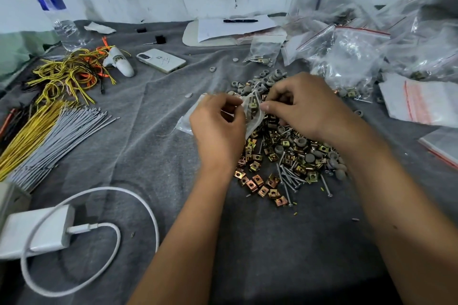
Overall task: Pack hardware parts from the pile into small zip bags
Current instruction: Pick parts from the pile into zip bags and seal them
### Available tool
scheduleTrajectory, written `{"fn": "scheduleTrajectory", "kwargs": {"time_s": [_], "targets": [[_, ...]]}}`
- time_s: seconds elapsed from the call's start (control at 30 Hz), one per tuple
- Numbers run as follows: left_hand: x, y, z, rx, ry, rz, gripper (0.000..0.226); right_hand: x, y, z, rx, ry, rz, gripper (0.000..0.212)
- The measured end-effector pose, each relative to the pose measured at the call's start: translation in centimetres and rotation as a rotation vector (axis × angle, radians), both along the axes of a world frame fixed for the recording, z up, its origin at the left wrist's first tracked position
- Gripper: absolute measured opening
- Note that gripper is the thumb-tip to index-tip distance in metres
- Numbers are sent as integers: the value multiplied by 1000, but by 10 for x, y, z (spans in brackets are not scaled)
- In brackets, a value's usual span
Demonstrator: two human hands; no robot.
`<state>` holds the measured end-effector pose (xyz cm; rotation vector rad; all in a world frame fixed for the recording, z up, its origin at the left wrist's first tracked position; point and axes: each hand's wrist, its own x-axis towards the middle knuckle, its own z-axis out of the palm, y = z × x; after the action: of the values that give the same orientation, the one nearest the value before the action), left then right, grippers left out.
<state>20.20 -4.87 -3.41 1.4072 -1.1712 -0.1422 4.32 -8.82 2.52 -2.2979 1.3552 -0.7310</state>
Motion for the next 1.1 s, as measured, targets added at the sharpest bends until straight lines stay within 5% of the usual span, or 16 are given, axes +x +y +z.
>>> {"fn": "scheduleTrajectory", "kwargs": {"time_s": [0.23, 0.4, 0.63, 0.73, 0.93, 1.1], "targets": [[4, 0, -1, -16, 14, 69, 12, -3, -1, -6, 90, 351, -8, 17], [3, 0, 0, -12, 12, 71, 12, -10, 4, -5, 117, 362, -10, 29], [3, 0, 0, -4, 0, 57, 13, -4, 11, 1, 209, 608, 10, 10], [4, 0, 0, -2, -1, 54, 13, -10, 10, -2, 202, 484, 24, 12], [1, -1, -1, 24, -58, -7, 14, -2, 10, -11, -89, -113, 29, 14], [1, 0, -1, -19, -29, -11, 15, 15, 4, -16, -165, 9, 138, 17]]}}
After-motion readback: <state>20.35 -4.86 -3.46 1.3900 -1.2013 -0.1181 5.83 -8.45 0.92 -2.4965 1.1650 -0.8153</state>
